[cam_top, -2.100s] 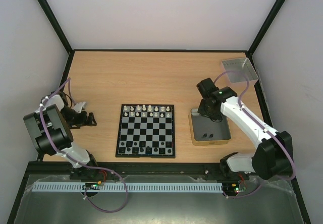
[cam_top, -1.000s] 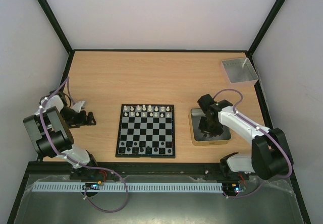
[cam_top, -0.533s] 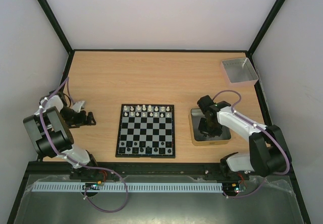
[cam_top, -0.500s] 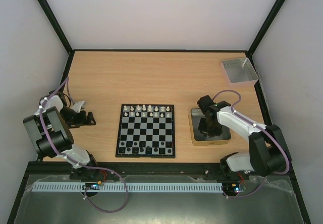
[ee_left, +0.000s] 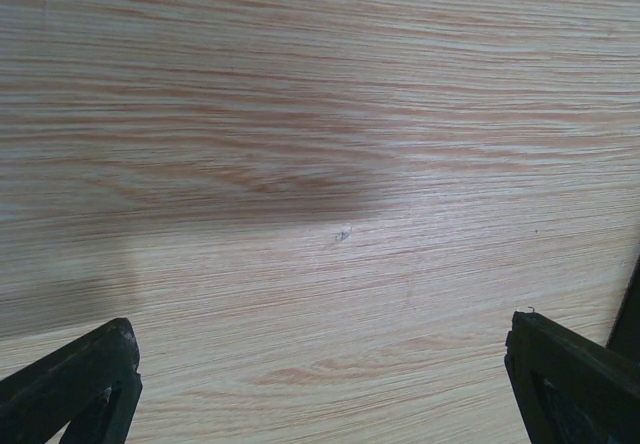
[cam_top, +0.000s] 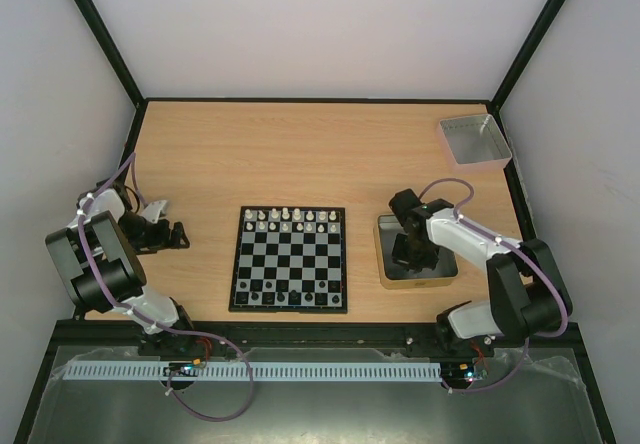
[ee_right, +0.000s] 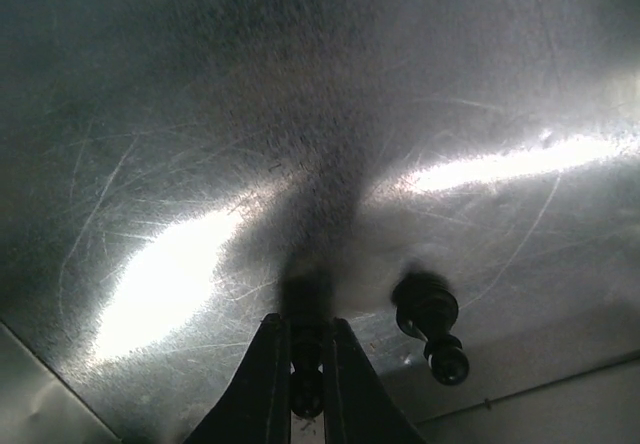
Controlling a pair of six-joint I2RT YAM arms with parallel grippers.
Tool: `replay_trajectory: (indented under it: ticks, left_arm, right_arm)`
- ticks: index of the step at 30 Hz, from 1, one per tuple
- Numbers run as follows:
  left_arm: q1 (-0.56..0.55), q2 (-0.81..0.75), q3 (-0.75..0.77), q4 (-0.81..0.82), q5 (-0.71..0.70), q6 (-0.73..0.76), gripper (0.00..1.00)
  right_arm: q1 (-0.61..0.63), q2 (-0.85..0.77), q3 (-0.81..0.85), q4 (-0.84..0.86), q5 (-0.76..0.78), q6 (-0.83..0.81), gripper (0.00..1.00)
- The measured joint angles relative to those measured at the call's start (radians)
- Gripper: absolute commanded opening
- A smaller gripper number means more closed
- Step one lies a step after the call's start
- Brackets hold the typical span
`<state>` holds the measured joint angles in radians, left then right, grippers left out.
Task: Set up the chess pieces on the board
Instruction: Pick up the chess piece from the storage box, then place the chess piece on the chessboard.
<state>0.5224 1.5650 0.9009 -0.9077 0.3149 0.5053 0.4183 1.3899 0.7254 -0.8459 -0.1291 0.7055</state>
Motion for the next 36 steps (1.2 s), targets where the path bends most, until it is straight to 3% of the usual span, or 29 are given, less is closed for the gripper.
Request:
replay_trajectory:
  ticks: [6, 14, 18, 24, 36]
  left_arm:
    - [0.0, 0.0, 0.0, 0.0, 0.0, 0.0, 0.99]
    - [0.0, 0.0, 0.0, 0.0, 0.0, 0.001, 0.99]
    - [0.002, 0.0, 0.0, 0.0, 0.002, 0.001, 0.99]
    - [0.006, 0.0, 0.0, -0.001, 0.006, 0.002, 0.99]
    - [0.009, 0.0, 0.0, -0.002, 0.008, 0.003, 0.99]
  right_arm:
    - [0.0, 0.0, 0.041, -0.016, 0.004, -0.005, 0.02]
    - [0.036, -0.018, 0.217, -0.119, 0.066, -0.022, 0.02]
    - [0.218, 0.019, 0.397, -0.19, 0.101, -0.005, 0.02]
    - [0.476, 0.227, 0.678, -0.22, 0.086, 0.021, 0.02]
    - [0.681, 0.477, 0.808, -0.225, 0.026, -0.002, 0.02]
